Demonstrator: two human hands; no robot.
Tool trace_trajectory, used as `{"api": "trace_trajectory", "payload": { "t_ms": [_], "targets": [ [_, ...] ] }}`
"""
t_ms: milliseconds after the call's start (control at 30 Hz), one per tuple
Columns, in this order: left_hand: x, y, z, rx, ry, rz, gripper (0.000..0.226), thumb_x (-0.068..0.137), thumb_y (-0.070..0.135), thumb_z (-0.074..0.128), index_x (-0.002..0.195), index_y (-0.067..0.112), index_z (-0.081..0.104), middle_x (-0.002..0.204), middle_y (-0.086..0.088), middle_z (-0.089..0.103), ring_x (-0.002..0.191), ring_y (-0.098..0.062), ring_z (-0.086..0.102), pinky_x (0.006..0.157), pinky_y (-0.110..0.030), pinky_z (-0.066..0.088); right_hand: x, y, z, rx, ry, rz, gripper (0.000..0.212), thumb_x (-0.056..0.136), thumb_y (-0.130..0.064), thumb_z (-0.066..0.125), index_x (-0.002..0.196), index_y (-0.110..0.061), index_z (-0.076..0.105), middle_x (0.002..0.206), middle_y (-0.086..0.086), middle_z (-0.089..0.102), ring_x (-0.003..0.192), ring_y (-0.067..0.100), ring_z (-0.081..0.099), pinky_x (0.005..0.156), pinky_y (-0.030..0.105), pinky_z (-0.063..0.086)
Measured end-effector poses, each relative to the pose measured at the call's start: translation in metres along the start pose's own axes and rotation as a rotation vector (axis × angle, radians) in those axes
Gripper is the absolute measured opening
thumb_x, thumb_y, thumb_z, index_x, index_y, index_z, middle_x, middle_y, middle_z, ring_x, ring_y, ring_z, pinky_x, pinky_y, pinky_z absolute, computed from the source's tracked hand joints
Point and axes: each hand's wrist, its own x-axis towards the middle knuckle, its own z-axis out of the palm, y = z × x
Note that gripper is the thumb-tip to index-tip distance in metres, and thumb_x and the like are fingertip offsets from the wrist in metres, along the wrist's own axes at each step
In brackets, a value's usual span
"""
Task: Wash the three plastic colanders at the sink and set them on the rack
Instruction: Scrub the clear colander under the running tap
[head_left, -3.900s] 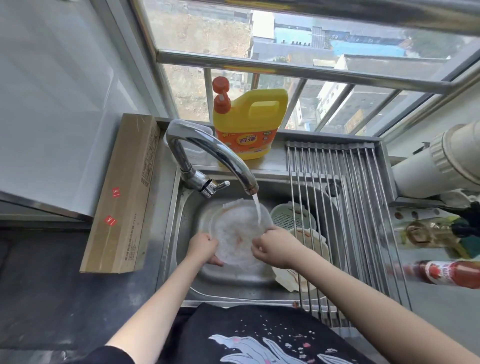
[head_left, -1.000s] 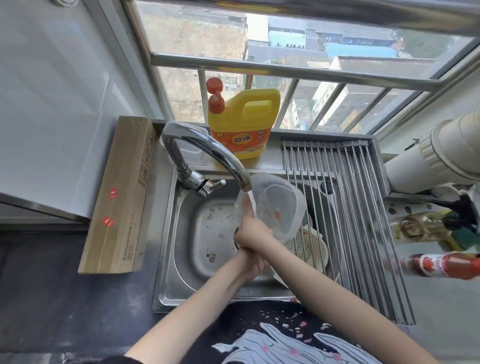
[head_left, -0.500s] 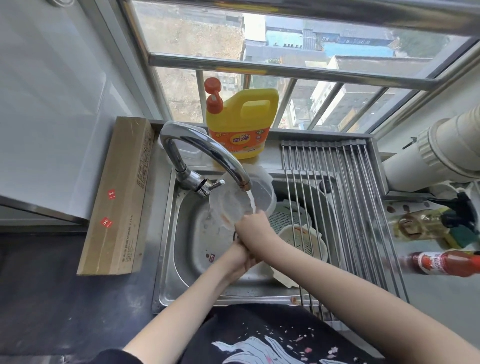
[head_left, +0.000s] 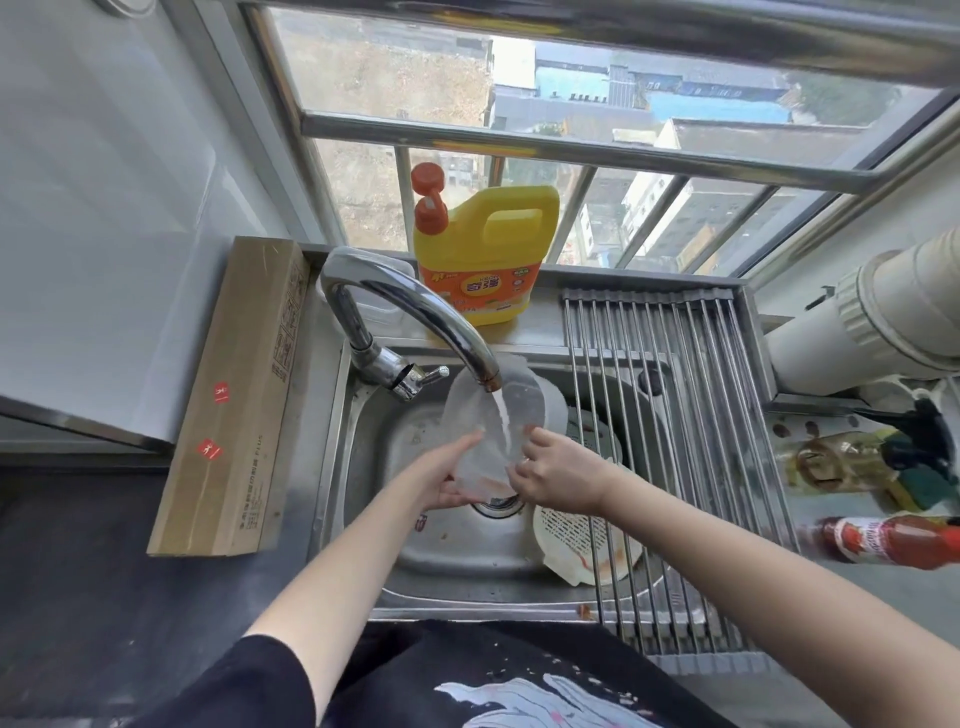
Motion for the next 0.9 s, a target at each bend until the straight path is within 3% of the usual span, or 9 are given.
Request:
{"api": "trace_trajectory", "payload": {
  "t_ms": [100,167,267,400,533,633,733,800,900],
  "targets": [
    [0.009,-0.004,0.002,0.03,0.073,0.024,0.04,0.092,0.027,0.055,0.125,0.004,0.053,0.09,-0.011,0.064,0.054,-0.019,0.064,0.033,-0.022,0.048,-0.006,0.012,0.01,0.001,0.06,0.004,0.02,0.08,-0.008,0.052,0.076,-0.016,0.07,0.071,-0.001,0.07,0.087,0.027,0.067,0.086,0.038,0.049],
    [0.013,0.0,-0.003,-0.074,0.112,0.093,0.037,0.097,0.022,0.048,0.129,0.005,0.048,0.107,-0.015,0.062,0.066,-0.026,0.064,0.034,-0.025,0.05,-0.007,0.017,0.01,0.006,-0.024,0.145,0.027,0.083,-0.013,0.058,0.107,-0.01,0.07,0.111,0.009,0.07,0.122,0.03,0.054,0.107,0.042,0.035],
    [0.011,0.006,-0.005,-0.158,0.153,0.179,0.039,0.1,0.018,0.041,0.137,0.012,0.034,0.138,-0.016,0.04,0.088,-0.036,0.058,0.046,-0.035,0.058,0.003,0.005,0.014,0.111,-0.386,0.368,0.062,0.097,-0.021,0.042,0.149,0.001,0.017,0.156,0.017,0.019,0.147,0.03,0.009,0.117,0.044,-0.005],
    [0.0,0.007,0.009,-0.1,0.146,0.263,0.036,0.099,0.007,0.03,0.134,0.018,0.029,0.128,-0.013,0.039,0.081,-0.029,0.058,0.065,-0.04,0.059,0.03,-0.024,0.016,0.452,-0.417,0.634,0.069,0.09,-0.028,0.046,0.15,-0.008,0.02,0.154,0.013,0.027,0.147,0.026,0.009,0.116,0.052,-0.011],
    [0.001,-0.006,0.017,0.069,0.222,0.4,0.019,0.095,0.004,0.035,0.107,0.017,0.029,0.102,-0.013,0.051,0.087,-0.032,0.058,0.08,-0.056,0.052,0.055,-0.051,0.01,1.1,-0.148,0.683,0.067,0.077,-0.014,0.055,0.141,-0.014,0.033,0.138,0.012,0.048,0.131,0.031,0.041,0.109,0.037,0.027],
    [-0.004,-0.016,0.013,0.043,0.256,0.442,0.022,0.094,0.003,0.037,0.107,0.019,0.028,0.094,-0.005,0.054,0.088,-0.032,0.061,0.076,-0.05,0.057,0.045,-0.046,0.016,0.899,-0.141,0.72,0.065,0.083,-0.012,0.05,0.144,-0.017,0.028,0.141,0.01,0.046,0.13,0.029,0.042,0.11,0.038,0.025],
    [-0.009,-0.019,0.01,-0.025,0.253,0.482,0.022,0.095,0.0,0.037,0.109,0.015,0.029,0.097,0.003,0.049,0.091,-0.028,0.058,0.067,-0.043,0.058,0.026,-0.035,0.023,0.528,-0.351,0.698,0.071,0.088,-0.015,0.045,0.151,-0.014,0.012,0.151,0.01,0.035,0.143,0.023,0.024,0.118,0.048,-0.002],
    [-0.01,-0.019,0.013,-0.017,0.26,0.495,0.022,0.094,0.001,0.037,0.107,0.018,0.03,0.104,-0.005,0.05,0.095,-0.034,0.059,0.072,-0.052,0.057,0.037,-0.042,0.014,0.598,-0.351,0.71,0.069,0.085,-0.017,0.047,0.149,-0.014,0.021,0.154,0.009,0.029,0.145,0.021,0.019,0.113,0.057,-0.011],
    [0.005,-0.028,0.014,0.04,0.294,0.498,0.026,0.092,0.005,0.04,0.104,0.026,0.03,0.1,-0.013,0.057,0.092,-0.037,0.062,0.081,-0.059,0.052,0.059,-0.054,0.005,0.953,-0.178,0.601,0.062,0.079,-0.016,0.049,0.14,-0.018,0.038,0.137,0.008,0.052,0.134,0.023,0.04,0.115,0.045,-0.007]
  ]
}}
